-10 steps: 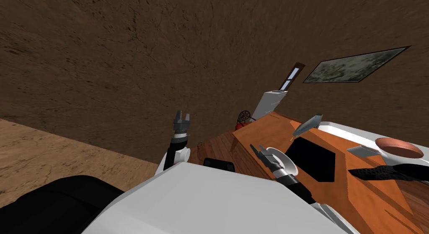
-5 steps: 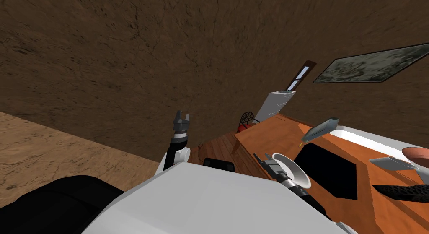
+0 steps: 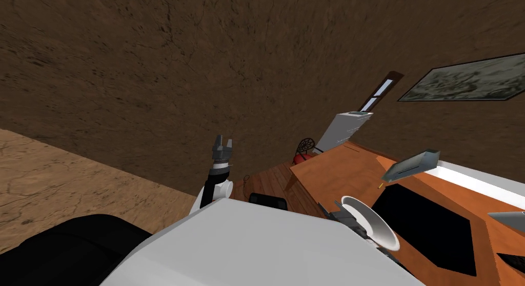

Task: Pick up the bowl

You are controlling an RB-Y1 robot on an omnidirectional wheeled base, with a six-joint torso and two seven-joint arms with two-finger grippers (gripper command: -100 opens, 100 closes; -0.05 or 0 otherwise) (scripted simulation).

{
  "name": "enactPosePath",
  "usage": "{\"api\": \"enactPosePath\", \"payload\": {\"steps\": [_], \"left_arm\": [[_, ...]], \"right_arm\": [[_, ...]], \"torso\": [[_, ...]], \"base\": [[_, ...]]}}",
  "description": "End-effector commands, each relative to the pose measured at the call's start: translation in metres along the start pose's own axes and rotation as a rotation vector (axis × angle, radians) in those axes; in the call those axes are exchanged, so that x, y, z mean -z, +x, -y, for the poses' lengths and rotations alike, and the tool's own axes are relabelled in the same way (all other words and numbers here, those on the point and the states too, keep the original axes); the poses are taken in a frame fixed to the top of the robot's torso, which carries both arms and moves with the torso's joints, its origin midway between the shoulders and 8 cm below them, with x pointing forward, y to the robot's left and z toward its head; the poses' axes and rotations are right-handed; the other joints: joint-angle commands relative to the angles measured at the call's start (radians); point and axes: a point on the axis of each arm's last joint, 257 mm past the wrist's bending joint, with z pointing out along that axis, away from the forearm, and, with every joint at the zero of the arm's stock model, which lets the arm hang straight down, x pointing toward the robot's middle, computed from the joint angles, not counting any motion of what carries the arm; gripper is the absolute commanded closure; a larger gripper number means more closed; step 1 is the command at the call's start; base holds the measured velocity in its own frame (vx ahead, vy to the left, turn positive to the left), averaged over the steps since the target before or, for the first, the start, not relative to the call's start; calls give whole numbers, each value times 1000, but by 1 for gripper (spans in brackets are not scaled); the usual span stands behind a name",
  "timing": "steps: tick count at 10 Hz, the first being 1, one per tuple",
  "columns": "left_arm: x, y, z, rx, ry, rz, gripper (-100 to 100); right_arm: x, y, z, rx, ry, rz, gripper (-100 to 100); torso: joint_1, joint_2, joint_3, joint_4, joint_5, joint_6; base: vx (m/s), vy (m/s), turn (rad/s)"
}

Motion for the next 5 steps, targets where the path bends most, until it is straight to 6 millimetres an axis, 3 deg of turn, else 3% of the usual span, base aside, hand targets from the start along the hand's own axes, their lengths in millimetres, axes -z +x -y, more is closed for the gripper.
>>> {"api": "enactPosePath", "payload": {"steps": [1,2,3,4,5], "left_arm": [[0,0,0,0,0,0,0],[0,0,0,0,0,0,0],[0,0,0,0,0,0,0],[0,0,0,0,0,0,0],[0,0,0,0,0,0,0]], "right_arm": [[5,16,8,49,11,-40,-100],[20,43,20,117,25,-110,-100],[20,45,21,128,25,-114,-100],[35,68,31,191,33,-179,-100],[37,72,33,204,34,-187,-100]], "torso": [[0,0,0,0,0,0],[0,0,0,0,0,0],[1,-1,-1,0,0,0],[1,-1,0,0,0,0],[1,-1,-1,0,0,0]], "base": [[49,-7,48],[70,9,86],[61,10,43],[63,-3,87],[53,-8,56]]}}
